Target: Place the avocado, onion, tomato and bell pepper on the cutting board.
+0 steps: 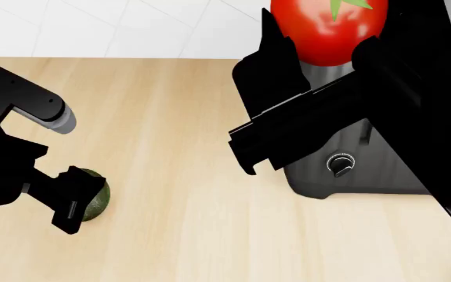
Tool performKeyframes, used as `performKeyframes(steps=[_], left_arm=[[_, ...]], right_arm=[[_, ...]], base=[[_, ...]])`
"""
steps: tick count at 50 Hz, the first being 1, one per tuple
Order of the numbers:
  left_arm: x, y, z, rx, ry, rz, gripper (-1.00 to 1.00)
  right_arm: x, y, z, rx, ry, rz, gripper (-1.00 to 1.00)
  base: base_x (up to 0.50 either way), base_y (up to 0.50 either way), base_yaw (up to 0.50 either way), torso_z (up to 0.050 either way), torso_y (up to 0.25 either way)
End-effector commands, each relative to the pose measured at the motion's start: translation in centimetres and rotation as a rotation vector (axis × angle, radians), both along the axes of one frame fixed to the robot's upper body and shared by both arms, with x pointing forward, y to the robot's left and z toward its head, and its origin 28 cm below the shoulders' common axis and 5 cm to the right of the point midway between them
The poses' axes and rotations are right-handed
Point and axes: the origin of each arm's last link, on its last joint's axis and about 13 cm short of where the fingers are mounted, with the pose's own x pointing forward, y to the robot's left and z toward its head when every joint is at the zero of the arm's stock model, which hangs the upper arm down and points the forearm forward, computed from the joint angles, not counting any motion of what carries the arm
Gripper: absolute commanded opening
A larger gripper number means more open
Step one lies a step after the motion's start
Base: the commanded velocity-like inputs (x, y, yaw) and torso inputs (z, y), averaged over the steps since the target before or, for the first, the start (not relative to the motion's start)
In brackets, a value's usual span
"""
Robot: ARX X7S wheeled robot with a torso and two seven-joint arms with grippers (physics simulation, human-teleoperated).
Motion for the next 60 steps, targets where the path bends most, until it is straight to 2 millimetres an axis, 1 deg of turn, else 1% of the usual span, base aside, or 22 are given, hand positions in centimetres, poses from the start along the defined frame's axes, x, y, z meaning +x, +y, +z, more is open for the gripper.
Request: performKeyframes(steps=[1,4,14,29,39,40,48,55,60], left_arm=[[1.2,0.1,-0.9,-0.007,0.018,0.022,1.00],[1.4,0.0,-1.1,-0.014,0.019,0.022,1.00],[1.8,0.1,-2.9,-0.003,0.042,0.026,1.00],[1.3,0.1,-4.8,-0.048,0.106,0.036,1.00],[1.3,0.3,-5.6,-0.045,0.121,0.047,1.00],[1.3,0.3,-5.5,-0.039,0.109,0.052,-1.00],[1.1,0.3,-4.4,-0.051,0.067,0.054,-1.00],[0.0,0.4,-1.6,-0.089,-0.029,0.047,-1.00],[-0.9,0.4,-0.2,-0.132,-0.076,0.044,-1.00]], right_arm=[[-0.1,-0.1,0.1,-0.009,-0.017,-0.009,-1.00],[-0.2,-0.1,0.2,-0.011,-0.018,-0.009,-1.00],[-0.2,-0.1,0.0,-0.010,-0.016,-0.011,-1.00],[-0.4,-0.1,-0.1,-0.010,-0.015,-0.010,-1.00],[-0.5,-0.1,-0.2,-0.011,-0.013,-0.010,-1.00],[-0.4,-0.1,-0.2,-0.011,-0.012,-0.010,-1.00],[-0.4,0.0,0.1,-0.014,-0.015,-0.008,-1.00],[-0.5,0.0,0.2,-0.011,-0.021,-0.008,-1.00],[-0.5,-0.2,0.0,-0.006,-0.023,-0.012,-1.00]], base=[[0.00,0.00,0.00,0.000,0.000],[0.00,0.00,0.00,0.000,0.000],[0.00,0.00,0.00,0.000,0.000],[0.00,0.00,0.00,0.000,0.000],[0.00,0.00,0.00,0.000,0.000],[0.00,0.00,0.00,0.000,0.000],[0.00,0.00,0.00,0.000,0.000],[0.00,0.00,0.00,0.000,0.000],[0.00,0.00,0.00,0.000,0.000]])
